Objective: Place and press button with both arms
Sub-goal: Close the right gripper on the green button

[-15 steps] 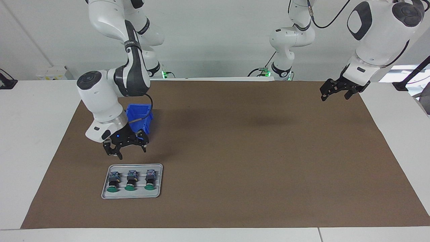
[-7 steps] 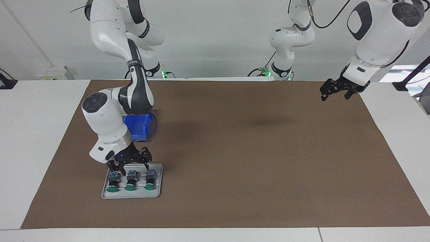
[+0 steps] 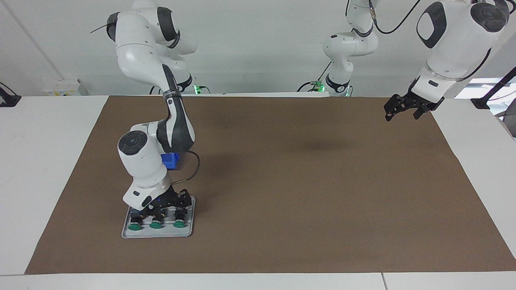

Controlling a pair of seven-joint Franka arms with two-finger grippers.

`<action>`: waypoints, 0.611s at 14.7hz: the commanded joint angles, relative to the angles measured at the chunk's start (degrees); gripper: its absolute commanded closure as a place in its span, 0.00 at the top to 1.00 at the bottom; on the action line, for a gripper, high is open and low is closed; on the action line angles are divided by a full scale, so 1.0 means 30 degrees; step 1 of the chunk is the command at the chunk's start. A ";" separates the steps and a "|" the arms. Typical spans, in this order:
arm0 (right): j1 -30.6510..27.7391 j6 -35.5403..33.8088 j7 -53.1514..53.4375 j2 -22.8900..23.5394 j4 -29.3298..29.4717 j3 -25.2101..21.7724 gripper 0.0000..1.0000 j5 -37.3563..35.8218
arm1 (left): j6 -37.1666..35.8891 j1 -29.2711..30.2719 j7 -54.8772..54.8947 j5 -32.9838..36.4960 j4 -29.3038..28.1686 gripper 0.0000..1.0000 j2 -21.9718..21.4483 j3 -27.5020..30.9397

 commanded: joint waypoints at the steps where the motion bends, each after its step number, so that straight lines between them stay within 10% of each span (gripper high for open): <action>1: -0.0046 0.0011 0.0376 0.0522 0.0534 0.0197 0.92 -0.0497 | 0.0404 0.0062 0.0276 -0.0005 -0.0665 1.00 -0.0518 0.0084; 9: 0.0073 0.2034 0.0553 0.1226 0.0358 0.0197 0.90 -0.0527 | 0.0404 0.0062 0.0276 -0.0005 -0.0665 1.00 -0.0518 0.0084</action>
